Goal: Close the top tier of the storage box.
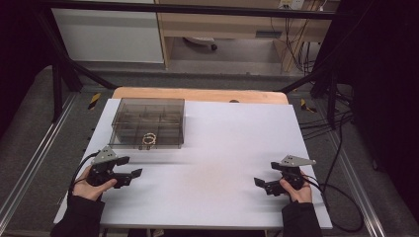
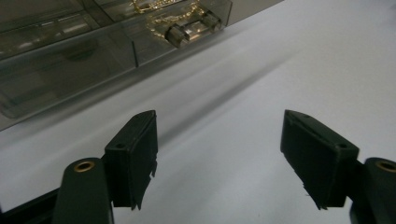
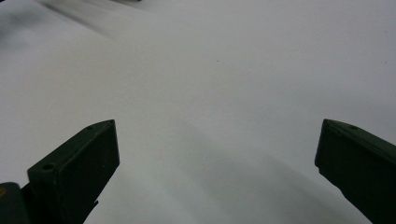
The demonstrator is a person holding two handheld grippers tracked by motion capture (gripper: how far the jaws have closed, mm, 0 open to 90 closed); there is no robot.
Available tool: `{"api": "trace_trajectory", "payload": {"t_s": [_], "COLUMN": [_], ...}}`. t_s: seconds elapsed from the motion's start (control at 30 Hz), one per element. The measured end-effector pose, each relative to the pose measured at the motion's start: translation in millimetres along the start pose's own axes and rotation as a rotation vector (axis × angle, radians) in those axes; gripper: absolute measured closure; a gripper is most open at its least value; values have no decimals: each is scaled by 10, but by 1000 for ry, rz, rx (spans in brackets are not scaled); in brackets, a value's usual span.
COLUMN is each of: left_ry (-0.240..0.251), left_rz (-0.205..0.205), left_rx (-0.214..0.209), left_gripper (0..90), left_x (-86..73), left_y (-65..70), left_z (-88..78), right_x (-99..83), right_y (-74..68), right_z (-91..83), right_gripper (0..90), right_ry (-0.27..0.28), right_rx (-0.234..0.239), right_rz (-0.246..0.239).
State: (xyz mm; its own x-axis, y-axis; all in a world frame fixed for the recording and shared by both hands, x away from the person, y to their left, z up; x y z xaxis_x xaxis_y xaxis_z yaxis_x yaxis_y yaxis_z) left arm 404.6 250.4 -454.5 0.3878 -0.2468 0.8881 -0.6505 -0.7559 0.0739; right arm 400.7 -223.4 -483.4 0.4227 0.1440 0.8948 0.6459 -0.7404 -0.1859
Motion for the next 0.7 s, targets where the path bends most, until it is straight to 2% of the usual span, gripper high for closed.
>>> {"api": "trace_trajectory", "payload": {"t_s": [0.33,0.7], "left_ry": [-5,20], "left_rz": [10,24], "left_rx": [54,112], "left_gripper": [435,628], "left_x": [35,83], "left_y": [-95,-195], "left_z": [-21,-25], "right_x": [-6,-9], "right_y": [-2,-1], "right_z": [2,1], "right_gripper": [7,6], "right_ry": [-3,-4], "right_rx": [-1,-3], "right_rz": [-1,2]}}
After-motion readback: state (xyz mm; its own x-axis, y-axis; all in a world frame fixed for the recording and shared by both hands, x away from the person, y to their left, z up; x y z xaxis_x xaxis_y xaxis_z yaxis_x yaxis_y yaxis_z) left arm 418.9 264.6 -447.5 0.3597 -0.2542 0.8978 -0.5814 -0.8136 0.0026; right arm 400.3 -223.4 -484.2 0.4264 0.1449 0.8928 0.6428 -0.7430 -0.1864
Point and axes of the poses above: each handheld gripper's, and its own axes: z roughly forward along the jaws, x roughly out of its top, y roughly to its right, the point moved 7 cm from there along z, roughly forward along the jaws, and after that the axes turned 10 degrees about y, right-handed, at the moved point
